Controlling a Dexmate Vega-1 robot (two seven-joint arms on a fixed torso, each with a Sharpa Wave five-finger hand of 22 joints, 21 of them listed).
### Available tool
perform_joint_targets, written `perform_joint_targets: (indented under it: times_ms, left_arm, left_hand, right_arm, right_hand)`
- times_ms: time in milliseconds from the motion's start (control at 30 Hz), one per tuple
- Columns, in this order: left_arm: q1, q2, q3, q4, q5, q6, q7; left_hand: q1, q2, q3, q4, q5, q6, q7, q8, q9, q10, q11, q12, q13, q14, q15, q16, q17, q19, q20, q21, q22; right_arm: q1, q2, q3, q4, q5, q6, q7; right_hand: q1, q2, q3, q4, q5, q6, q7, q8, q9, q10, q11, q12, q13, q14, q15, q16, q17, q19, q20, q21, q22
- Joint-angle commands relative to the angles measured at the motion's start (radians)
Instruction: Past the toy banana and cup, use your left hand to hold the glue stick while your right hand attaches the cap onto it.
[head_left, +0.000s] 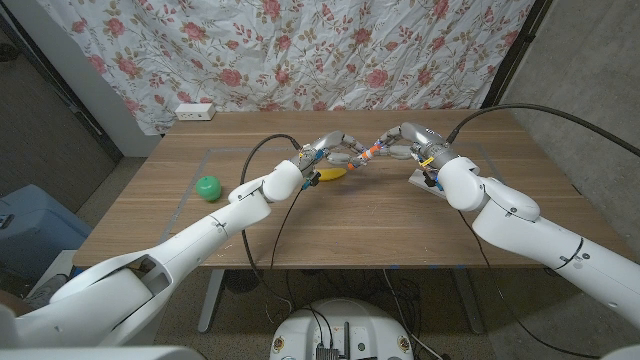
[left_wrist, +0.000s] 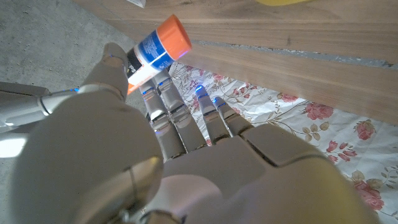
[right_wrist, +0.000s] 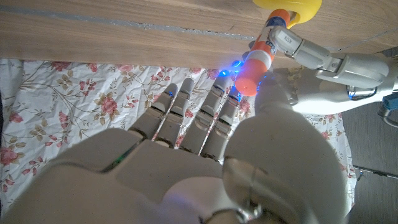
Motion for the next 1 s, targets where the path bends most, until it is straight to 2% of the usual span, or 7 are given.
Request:
perform_joint_targets:
  times_ms: [33,633,1000]
  left_arm:
    - [-0.005,-0.002,0.002,0.007,0.001,-0.009,0.001]
    - [-0.007,-0.008,0.002,0.015,0.002,-0.015,0.007]
    - [-0.008,-0.011,0.003,0.019,0.002,-0.016,0.010]
  left_hand:
    - [0.021,0.060,0.011,0.001,0.006,0.060,0.064,0.008,0.009,0.026,-0.021,0.005,0.004,0.007,-0.133,0.002,0.001,0.007,-0.012,0.008,0.002]
    - [0.021,0.061,0.010,0.005,0.005,0.057,0.047,0.008,0.009,0.024,-0.021,0.004,0.004,0.015,-0.130,0.006,0.003,0.010,-0.012,0.009,0.002]
    - [0.024,0.061,0.010,0.004,0.005,0.058,0.058,0.008,0.009,0.023,-0.021,0.004,0.004,0.017,-0.133,0.006,0.003,0.011,-0.011,0.009,0.002]
  right_arm:
    - [0.006,0.008,0.000,0.017,0.021,0.015,0.003]
    - [-0.020,0.003,0.037,0.038,0.096,0.037,-0.020]
    - [-0.007,0.011,0.030,0.076,0.124,0.083,-0.028]
  right_hand:
    - [0.001,0.007,-0.004,-0.004,-0.001,0.008,0.004,-0.002,0.001,-0.004,0.004,-0.003,0.005,-0.001,-0.133,0.006,0.003,0.003,0.008,-0.002,0.002]
    - [-0.005,0.008,-0.009,-0.002,-0.002,0.012,0.005,-0.004,0.002,-0.004,0.004,-0.002,0.006,-0.001,-0.129,0.007,0.003,0.005,0.012,-0.001,0.002]
    - [-0.005,0.010,-0.010,-0.003,-0.002,0.014,0.005,-0.004,0.002,-0.004,0.004,-0.002,0.006,-0.001,-0.131,0.008,0.003,0.005,0.011,-0.001,0.002]
